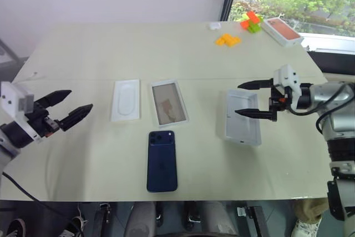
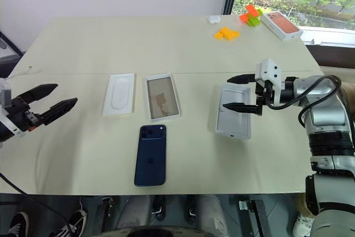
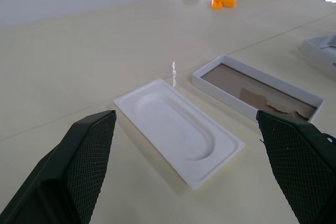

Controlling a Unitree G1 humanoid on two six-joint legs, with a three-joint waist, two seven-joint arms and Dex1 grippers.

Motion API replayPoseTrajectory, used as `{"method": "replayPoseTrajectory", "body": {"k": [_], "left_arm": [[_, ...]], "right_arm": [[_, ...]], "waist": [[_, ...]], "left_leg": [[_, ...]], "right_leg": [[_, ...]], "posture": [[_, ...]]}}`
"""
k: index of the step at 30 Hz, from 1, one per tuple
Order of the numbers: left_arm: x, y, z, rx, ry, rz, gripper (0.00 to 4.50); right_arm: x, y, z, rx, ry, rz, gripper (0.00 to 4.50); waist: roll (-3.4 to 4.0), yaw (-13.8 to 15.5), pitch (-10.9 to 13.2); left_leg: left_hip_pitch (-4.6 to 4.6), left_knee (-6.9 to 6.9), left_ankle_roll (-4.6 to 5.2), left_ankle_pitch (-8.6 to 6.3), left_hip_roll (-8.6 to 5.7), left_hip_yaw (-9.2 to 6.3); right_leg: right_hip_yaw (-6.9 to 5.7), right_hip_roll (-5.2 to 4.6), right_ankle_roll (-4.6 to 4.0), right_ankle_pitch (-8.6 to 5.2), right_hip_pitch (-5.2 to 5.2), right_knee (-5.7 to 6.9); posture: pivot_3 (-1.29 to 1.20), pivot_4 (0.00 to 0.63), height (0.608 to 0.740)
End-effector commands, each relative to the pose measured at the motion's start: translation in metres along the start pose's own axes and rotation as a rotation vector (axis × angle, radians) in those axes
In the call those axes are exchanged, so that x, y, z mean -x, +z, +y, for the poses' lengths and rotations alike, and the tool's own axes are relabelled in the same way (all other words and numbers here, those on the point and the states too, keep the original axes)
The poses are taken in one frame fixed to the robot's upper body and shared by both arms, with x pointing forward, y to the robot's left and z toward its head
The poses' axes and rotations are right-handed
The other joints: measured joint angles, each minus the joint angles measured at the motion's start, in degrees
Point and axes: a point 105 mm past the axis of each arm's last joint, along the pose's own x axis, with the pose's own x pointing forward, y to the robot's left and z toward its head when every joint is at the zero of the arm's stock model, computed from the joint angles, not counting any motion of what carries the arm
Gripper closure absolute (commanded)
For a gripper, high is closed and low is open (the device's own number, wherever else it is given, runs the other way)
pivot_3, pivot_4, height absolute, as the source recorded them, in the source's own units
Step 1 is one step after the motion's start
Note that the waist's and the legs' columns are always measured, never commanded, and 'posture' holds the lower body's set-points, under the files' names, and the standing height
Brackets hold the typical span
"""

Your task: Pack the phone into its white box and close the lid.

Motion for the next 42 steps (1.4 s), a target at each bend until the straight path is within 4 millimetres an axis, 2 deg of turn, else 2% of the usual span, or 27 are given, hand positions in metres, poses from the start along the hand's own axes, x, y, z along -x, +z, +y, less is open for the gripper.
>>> {"method": "replayPoseTrajectory", "body": {"k": [1, 14, 22, 33, 37, 42], "left_arm": [[0.001, 0.009, 0.004, -0.04, 0.018, -0.028, 0.0], [-0.002, 0.003, 0.007, -0.08, 0.04, 0.002, 0.0], [0.005, -0.005, 0.007, -0.067, 0.058, 0.022, 0.0], [0.009, -0.009, 0.005, -0.113, 0.016, 0.032, 0.0], [0.003, -0.011, 0.007, -0.107, 0.039, 0.032, 0.0], [-0.008, -0.016, 0.008, -0.087, 0.075, 0.058, 0.0]], "right_arm": [[0.003, 0.011, -0.004, 0.041, -0.016, -0.018, 0.03], [0.003, 0.007, -0.008, 0.034, -0.043, -0.007, 0.03], [0.009, 0.0, -0.014, 0.028, -0.073, 0.023, 0.03], [0.011, -0.009, -0.011, 0.028, -0.085, 0.043, 0.03], [0.006, -0.002, -0.027, 0.029, -0.185, 0.0, 0.03], [-0.004, 0.008, -0.035, 0.03, -0.247, -0.058, 0.03]], "waist": [[0.0, 0.0, 0.0], [0.0, 0.0, 0.0], [0.0, -0.1, 0.0], [0.0, 0.0, 0.0], [0.0, -0.1, 0.0], [0.0, -0.1, 0.0]], "left_leg": [[0.0, 0.0, 0.0, 0.0, 0.0, 0.0], [0.0, 0.0, 0.0, 0.0, 0.0, 0.0], [0.0, 0.0, 0.0, 0.0, 0.0, 0.0], [0.0, 0.0, 0.0, 0.0, 0.0, 0.0], [0.0, 0.0, 0.0, 0.0, 0.0, 0.0], [0.0, -0.03, 0.0, 0.0, 0.0, 0.0]], "right_leg": [[0.0, 0.0, 0.0, 0.0, 0.0, 0.0], [0.0, 0.0, 0.0, 0.0, 0.0, 0.0], [0.0, 0.0, 0.0, 0.0, 0.0, 0.0], [0.0, 0.0, 0.0, 0.0, 0.0, 0.0], [0.0, 0.0, 0.0, 0.0, 0.0, 0.0], [0.0, 0.0, 0.0, 0.0, 0.0, 0.0]], "posture": [[0.0, 0.15, 0.737], [0.0, 0.15, 0.737], [0.0, 0.15, 0.737], [0.0, 0.15, 0.737], [0.0, 0.15, 0.737], [0.0, 0.15, 0.737]]}}
